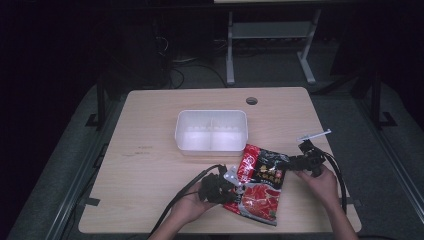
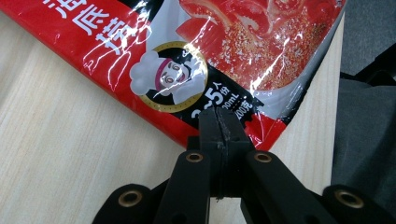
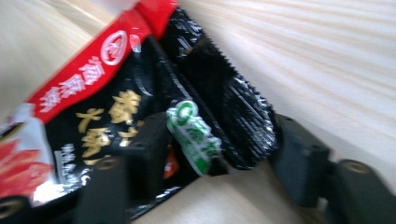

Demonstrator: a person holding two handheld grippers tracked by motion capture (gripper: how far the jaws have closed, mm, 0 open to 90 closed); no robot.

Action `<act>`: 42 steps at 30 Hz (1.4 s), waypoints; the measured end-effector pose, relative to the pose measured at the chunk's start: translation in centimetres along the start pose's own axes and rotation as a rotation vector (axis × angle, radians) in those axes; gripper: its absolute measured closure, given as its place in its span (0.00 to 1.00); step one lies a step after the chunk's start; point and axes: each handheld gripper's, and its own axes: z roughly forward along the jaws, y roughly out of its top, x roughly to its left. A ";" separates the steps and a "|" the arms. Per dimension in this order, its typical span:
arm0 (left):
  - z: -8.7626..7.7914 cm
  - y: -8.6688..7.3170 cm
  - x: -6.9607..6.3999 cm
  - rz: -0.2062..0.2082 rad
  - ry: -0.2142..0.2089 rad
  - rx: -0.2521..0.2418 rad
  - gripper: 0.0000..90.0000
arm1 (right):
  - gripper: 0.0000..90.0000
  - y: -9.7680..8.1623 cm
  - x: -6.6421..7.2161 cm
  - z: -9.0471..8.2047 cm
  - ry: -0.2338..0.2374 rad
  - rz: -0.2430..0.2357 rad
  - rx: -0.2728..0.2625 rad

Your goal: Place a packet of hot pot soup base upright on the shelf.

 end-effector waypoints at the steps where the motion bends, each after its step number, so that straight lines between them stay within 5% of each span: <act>1: 0.0 0.0 0.1 -0.002 -0.002 -0.002 1.00 | 0.54 0.0 0.0 0.0 0.001 0.000 0.000; 2: 0.0 0.0 0.1 -0.002 -0.002 -0.002 1.00 | 0.54 0.0 0.0 0.0 0.001 0.000 0.000; 5: 0.0 -0.2 0.3 -0.026 -0.011 -0.016 1.00 | 0.81 -0.1 0.0 -0.2 0.036 0.012 -0.003; 9: 0.0 -0.3 0.5 -0.038 -0.011 -0.022 1.00 | 0.91 -0.2 0.0 -0.6 0.059 0.006 -0.008; 15: -0.5 -0.7 0.9 -0.065 0.010 -0.040 0.83 | 0.93 -0.3 0.2 -1.4 0.066 -0.005 0.002; 20: -0.8 -0.9 1.4 -0.107 0.011 -0.065 0.56 | 0.94 -0.4 0.9 -2.6 0.063 -0.024 -0.014; 23: -0.7 -1.1 1.9 -0.151 -0.041 -0.089 0.38 | 0.94 -0.3 1.5 -3.4 0.052 -0.042 -0.026; 26: -0.8 -1.0 2.1 -0.168 -0.056 -0.115 0.32 | 0.94 0.1 2.4 -4.4 0.038 -0.072 -0.039; 42: 0.5 -0.1 4.8 -0.253 -0.168 -0.213 0.27 | 0.96 1.4 7.5 -8.5 0.032 -0.234 -0.108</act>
